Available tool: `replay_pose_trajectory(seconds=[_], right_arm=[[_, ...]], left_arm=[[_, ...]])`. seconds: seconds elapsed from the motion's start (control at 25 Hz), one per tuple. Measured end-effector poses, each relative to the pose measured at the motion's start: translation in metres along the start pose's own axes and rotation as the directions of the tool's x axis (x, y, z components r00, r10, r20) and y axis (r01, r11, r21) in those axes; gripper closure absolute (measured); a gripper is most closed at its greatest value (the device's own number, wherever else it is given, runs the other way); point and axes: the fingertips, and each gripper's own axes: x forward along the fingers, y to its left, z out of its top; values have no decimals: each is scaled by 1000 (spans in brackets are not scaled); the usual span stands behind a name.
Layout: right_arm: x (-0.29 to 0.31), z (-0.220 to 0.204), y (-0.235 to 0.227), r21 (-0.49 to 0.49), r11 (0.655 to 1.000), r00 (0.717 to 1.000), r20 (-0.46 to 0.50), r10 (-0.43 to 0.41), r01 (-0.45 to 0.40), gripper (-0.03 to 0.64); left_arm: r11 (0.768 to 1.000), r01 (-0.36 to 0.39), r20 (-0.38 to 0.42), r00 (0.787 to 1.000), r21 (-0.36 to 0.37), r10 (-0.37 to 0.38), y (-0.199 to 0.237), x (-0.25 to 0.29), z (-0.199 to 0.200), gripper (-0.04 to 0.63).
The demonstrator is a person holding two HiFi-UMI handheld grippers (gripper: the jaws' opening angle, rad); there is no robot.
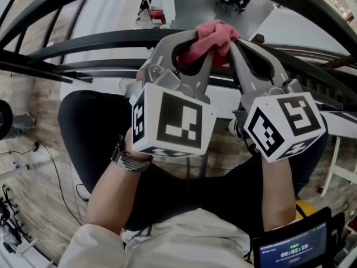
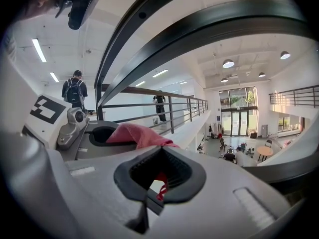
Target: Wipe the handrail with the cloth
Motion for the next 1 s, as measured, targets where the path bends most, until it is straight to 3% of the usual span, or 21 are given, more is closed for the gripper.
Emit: replay_pose_trajectory(seconds=[0.72, 1.0], right_arm=[[6, -1, 21, -61, 998, 1000, -10, 28, -29, 615], [8, -5, 28, -68, 997, 999, -22, 43, -44, 615]], left_arm=[[999, -25, 11, 1000, -31, 25, 10, -18, -9, 566], [999, 14, 16, 1000, -39, -13, 8, -21, -16, 566]])
